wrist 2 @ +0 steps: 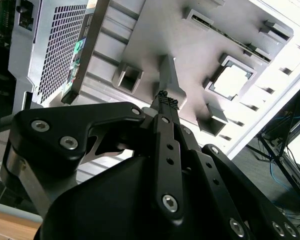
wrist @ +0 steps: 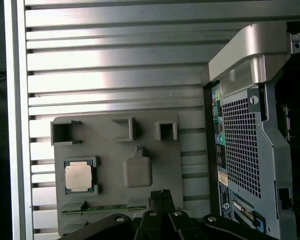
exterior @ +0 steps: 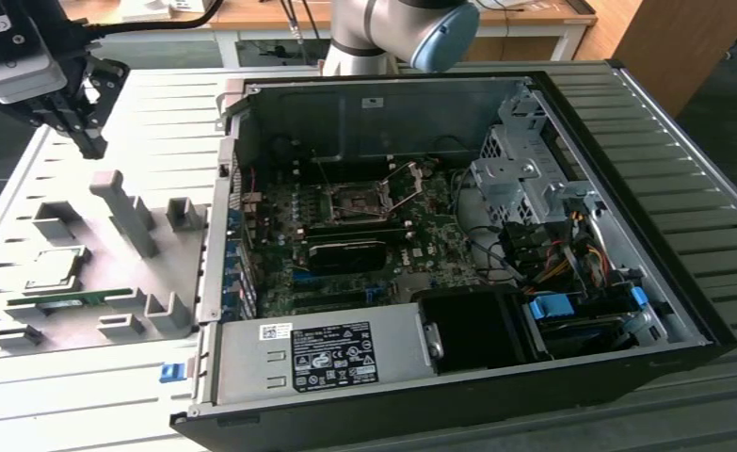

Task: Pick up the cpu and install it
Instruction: 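Reach for the cpu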

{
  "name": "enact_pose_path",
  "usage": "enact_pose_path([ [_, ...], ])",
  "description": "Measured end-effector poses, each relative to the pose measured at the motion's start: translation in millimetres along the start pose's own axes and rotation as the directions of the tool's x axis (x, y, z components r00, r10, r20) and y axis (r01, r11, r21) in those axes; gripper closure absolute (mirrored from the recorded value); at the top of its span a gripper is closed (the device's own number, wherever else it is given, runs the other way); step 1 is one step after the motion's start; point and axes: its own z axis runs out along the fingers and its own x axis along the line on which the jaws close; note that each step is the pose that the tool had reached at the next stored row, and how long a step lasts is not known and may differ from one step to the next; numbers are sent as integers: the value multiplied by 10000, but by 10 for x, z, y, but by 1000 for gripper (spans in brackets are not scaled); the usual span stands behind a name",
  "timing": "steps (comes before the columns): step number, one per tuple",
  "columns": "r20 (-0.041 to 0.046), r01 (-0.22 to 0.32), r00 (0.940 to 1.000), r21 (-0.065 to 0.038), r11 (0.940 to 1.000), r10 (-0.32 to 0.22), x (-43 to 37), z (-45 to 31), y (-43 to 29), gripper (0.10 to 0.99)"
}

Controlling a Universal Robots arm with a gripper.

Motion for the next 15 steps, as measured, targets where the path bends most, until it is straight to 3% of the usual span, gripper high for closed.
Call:
enact_pose_path([
  [15, -5, 0, 10000, 0, 10000, 0, 89, 18, -8, 980],
])
